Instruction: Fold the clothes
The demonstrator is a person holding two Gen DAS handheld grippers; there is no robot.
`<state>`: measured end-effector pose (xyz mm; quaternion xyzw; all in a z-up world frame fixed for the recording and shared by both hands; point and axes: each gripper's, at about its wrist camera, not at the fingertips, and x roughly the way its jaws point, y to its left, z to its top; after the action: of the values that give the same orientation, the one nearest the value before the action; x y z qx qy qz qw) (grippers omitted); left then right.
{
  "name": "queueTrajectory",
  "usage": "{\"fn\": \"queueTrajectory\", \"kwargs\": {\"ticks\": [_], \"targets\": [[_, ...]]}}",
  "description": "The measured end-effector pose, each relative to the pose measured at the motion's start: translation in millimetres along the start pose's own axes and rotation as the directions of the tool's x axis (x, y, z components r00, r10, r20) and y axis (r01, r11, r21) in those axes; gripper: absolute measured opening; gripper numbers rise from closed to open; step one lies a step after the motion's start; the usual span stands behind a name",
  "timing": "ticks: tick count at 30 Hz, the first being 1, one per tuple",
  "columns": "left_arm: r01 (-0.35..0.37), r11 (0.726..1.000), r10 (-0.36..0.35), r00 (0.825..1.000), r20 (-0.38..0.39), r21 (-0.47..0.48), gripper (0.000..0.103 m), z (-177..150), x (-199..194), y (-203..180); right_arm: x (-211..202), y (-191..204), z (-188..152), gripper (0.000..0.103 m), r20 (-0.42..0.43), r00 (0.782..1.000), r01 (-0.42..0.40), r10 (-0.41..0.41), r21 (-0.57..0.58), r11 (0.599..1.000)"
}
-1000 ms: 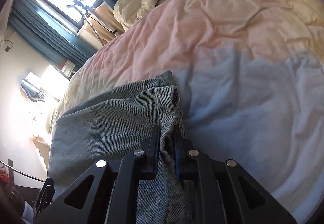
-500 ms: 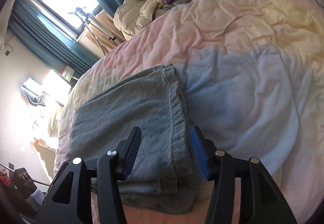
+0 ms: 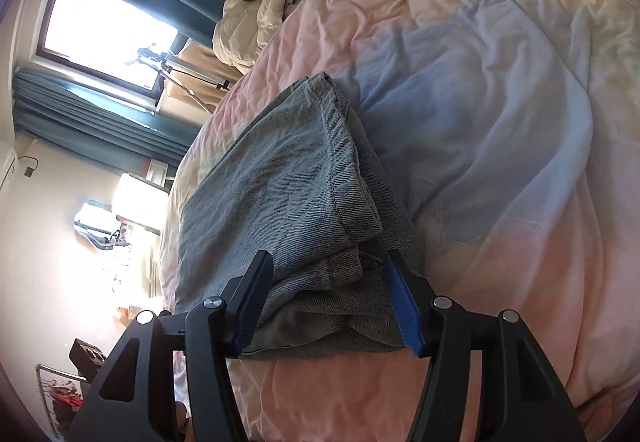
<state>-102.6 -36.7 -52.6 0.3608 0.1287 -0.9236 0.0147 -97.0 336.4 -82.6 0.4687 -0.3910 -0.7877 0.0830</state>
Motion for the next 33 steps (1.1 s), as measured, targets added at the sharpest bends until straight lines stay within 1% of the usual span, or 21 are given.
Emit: {"fn": "queueTrajectory", "kwargs": {"ticks": [2,4,6,7,8,9,10,12,13,15,18,20,22,24,25,27,28,30,33], "targets": [[-0.028,1.0,0.028,1.0,-0.006,0.011,0.045,0,4,-1,8,-2,2,0.057,-0.009,1.0,0.004,-0.004,0.013,1.0],[-0.039,0.999,0.039,0.999,-0.01,0.008,0.045,0,7,0,14,-3,4,0.057,-0.008,1.0,0.005,-0.005,0.013,1.0],[-0.042,0.999,0.042,0.999,-0.012,0.001,0.045,1,9,1,17,-3,6,0.057,0.006,1.0,-0.018,0.018,0.014,1.0],[-0.037,0.999,0.037,0.999,-0.012,-0.006,0.045,2,10,3,18,-1,6,0.053,0.013,0.999,-0.03,0.03,0.006,1.0],[-0.029,0.999,0.029,1.0,-0.01,-0.016,0.045,3,10,4,17,3,5,0.046,0.023,1.0,-0.018,0.019,-0.02,1.0],[-0.02,0.999,0.02,1.0,-0.009,-0.025,0.045,4,10,6,17,8,4,0.035,0.033,0.999,-0.005,0.007,-0.047,0.999],[-0.012,0.999,0.012,1.0,-0.009,-0.031,0.046,5,11,7,16,12,3,0.028,0.043,0.999,0.008,-0.005,-0.074,0.997],[0.01,0.999,-0.01,1.0,-0.014,-0.051,0.046,7,11,10,4,28,-2,0.023,0.098,0.995,0.015,-0.001,-0.144,0.989],[0.025,0.998,-0.026,1.0,-0.016,-0.063,0.048,8,10,12,-3,37,-4,0.022,0.126,0.992,0.018,0.005,-0.18,0.984],[0.066,0.993,-0.068,0.997,-0.018,-0.093,0.049,10,8,18,-19,51,-10,0.022,0.183,0.983,0.011,0.032,-0.23,0.973],[0.119,0.984,-0.122,0.992,-0.016,-0.129,0.051,14,6,23,-30,54,-16,0.022,0.211,0.977,0.043,0.009,-0.237,0.971],[0.144,0.979,-0.148,0.989,-0.015,-0.143,0.059,17,5,25,-18,40,-18,0.022,0.149,0.988,0.08,-0.051,-0.192,0.978],[0.156,0.977,-0.162,0.987,-0.027,-0.143,0.062,19,6,27,3,14,-20,0.021,0.04,0.995,0.096,-0.092,-0.11,0.989],[0.161,0.976,-0.171,0.984,-0.052,-0.149,0.066,18,10,29,14,-5,-20,0.022,-0.02,0.997,0.079,-0.08,-0.043,0.996],[0.163,0.974,-0.175,0.982,-0.067,-0.158,0.069,18,12,31,11,-5,-20,0.022,-0.014,0.997,0.072,-0.073,-0.049,0.996],[0.176,0.967,-0.196,0.976,-0.097,-0.184,0.07,17,17,36,3,0,-20,0.024,0.008,0.998,0.06,-0.059,-0.071,0.996],[0.188,0.962,-0.213,0.97,-0.112,-0.199,0.071,16,19,39,-2,1,-20,0.026,0.029,0.998,0.061,-0.059,-0.081,0.995],[0.202,0.953,-0.238,0.961,-0.141,-0.226,0.074,16,25,44,-13,4,-22,0.026,0.072,0.996,0.066,-0.059,-0.099,0.993],[0.195,0.947,-0.248,0.949,-0.197,-0.254,0.075,12,37,49,-30,6,-19,0.026,0.137,0.989,0.07,-0.054,-0.117,0.991]]}}
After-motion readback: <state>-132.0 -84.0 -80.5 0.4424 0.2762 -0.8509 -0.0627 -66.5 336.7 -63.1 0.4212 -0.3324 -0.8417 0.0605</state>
